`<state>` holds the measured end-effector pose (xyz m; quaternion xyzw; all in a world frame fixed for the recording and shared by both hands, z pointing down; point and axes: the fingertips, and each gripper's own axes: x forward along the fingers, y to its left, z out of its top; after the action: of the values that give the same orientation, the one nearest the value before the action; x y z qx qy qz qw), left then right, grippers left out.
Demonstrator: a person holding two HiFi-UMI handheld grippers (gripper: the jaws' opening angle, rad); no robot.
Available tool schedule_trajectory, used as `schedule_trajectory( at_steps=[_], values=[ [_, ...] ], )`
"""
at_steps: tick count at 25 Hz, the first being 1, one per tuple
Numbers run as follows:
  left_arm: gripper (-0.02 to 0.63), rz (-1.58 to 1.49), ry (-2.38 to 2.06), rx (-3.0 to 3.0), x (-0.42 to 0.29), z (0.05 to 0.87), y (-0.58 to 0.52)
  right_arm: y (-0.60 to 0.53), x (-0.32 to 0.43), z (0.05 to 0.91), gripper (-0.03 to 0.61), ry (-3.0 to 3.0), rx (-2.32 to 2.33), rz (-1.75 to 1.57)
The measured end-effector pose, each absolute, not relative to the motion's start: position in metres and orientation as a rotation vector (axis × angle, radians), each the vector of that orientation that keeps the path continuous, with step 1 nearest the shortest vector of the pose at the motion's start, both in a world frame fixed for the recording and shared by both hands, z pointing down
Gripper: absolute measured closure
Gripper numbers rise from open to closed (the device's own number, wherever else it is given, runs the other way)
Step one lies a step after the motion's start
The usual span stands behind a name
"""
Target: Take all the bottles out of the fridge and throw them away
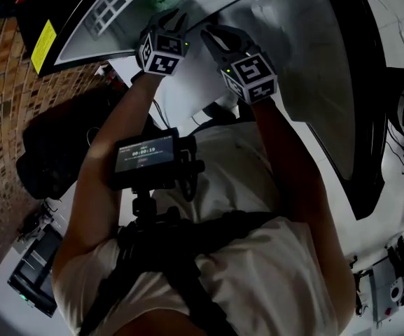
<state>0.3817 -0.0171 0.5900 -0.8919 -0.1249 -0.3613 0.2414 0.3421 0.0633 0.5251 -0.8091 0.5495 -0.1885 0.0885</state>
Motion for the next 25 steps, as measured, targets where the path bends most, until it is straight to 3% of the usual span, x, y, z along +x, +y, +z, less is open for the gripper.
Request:
schedule_trajectory(
  at_steps=[4, 6, 14, 25],
  values=[
    [0.435, -1.093, -0.326, -2.382, 0.388, 0.616, -0.021, 0.069, 0.345, 0.529, 0.520, 1.615, -2.415, -0.572],
    [0.422, -1.138, -0.317, -2.313, 0.393, 0.633, -0.019, 0.072, 0.346, 0.530, 0.520, 1.615, -2.406, -0.603],
    [0.402, -1.150, -0.270, -1.728, 0.428, 0.662, -0.053, 0.081, 0.354, 0.539, 0.520, 1.584, -2.391, -0.627],
    [0.357, -1.333, -0.348, -1.605, 0.411, 0.680, -0.090, 0.083, 0.350, 0.535, 0.520, 1.566, -2.395, -0.623]
  ],
)
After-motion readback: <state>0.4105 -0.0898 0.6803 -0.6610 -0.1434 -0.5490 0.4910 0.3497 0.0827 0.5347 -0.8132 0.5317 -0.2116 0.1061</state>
